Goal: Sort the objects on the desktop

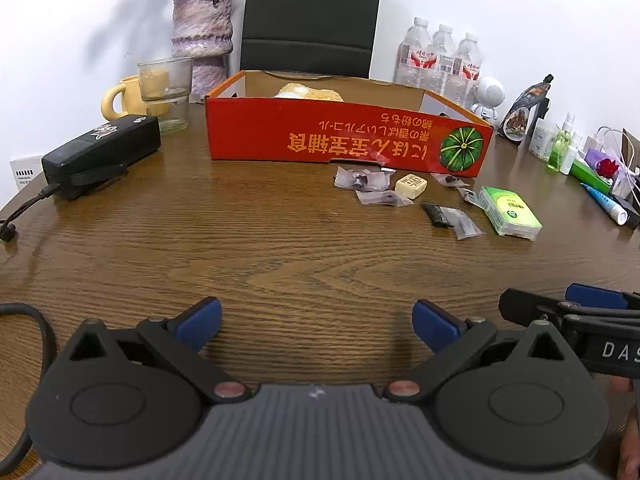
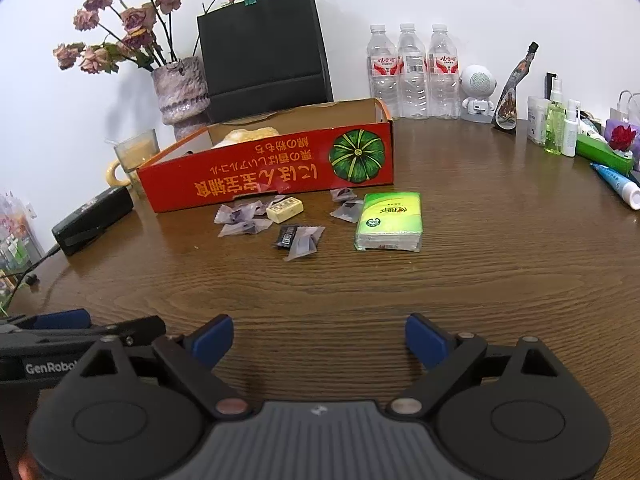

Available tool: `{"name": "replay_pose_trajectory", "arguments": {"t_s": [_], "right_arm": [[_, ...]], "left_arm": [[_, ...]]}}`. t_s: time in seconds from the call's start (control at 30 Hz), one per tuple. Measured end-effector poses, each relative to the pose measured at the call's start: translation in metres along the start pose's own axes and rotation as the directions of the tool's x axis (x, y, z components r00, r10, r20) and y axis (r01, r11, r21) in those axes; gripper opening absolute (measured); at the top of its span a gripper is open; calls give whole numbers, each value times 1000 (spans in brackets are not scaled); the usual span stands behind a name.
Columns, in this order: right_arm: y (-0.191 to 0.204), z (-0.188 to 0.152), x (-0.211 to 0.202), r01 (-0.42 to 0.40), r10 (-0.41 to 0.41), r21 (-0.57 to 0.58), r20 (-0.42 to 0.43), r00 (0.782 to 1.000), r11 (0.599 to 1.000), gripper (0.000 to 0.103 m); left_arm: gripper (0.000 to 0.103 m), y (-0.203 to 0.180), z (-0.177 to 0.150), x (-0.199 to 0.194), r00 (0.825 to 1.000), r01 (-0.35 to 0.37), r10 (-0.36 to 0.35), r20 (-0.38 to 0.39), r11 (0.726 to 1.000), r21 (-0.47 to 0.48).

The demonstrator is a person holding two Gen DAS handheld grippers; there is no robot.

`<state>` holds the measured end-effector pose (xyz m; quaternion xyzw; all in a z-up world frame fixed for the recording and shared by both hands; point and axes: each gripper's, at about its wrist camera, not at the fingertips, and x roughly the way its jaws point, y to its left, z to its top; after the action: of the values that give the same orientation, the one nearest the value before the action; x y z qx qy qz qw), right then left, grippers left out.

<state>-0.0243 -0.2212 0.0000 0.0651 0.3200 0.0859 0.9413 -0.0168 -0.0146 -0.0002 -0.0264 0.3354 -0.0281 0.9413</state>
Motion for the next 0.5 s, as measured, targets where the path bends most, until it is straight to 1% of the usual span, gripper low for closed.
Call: {"name": "replay_pose_trajectory", "arguments": {"t_s": [0.17,0.5], "right_arm": [[0,0,0,-4,4,-2,1,1000,1000,93],[-2,-1,-1,-4,4,-1,2,1000,1000,93]], "left_arm": [[103,-6,0,2,1000,-24,24,-12,999,31],[103,-5,-1,3,1000,-25,26,-14,999,37]]}}
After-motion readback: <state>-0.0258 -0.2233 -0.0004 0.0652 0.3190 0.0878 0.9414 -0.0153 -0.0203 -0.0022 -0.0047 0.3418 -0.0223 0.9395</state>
